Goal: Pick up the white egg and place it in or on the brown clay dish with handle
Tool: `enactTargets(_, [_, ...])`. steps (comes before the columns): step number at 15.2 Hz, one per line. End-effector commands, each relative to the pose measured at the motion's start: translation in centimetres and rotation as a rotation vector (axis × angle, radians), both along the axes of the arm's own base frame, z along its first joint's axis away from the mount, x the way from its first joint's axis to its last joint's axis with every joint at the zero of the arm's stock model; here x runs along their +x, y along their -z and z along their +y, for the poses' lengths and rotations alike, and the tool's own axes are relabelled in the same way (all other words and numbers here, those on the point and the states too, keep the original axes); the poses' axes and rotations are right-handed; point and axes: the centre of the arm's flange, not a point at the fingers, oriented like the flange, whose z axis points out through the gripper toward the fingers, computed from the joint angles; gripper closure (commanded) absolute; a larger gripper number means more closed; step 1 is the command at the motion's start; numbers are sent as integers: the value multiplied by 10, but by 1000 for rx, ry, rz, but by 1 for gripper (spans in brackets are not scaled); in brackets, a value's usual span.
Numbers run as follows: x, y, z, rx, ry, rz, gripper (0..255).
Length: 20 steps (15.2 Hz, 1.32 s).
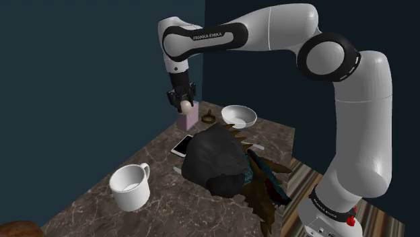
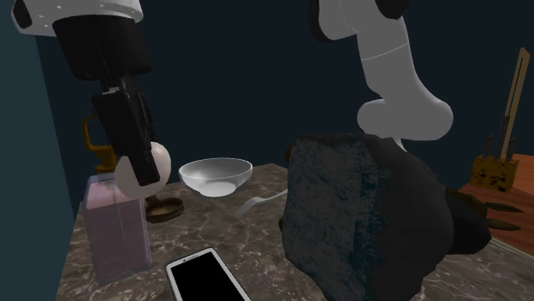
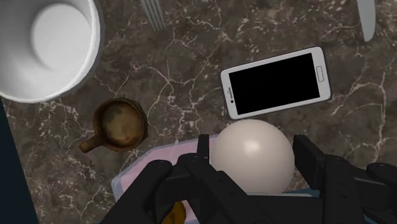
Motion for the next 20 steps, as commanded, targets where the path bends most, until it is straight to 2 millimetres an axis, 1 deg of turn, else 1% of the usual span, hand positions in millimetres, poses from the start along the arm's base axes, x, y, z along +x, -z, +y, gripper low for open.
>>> enactTargets(1, [4, -1, -27, 0, -1, 0, 255])
enactTargets(13, [26, -6, -184, 0, -1, 0, 255])
enactTargets(20, [26, 30, -184, 0, -1, 0, 255])
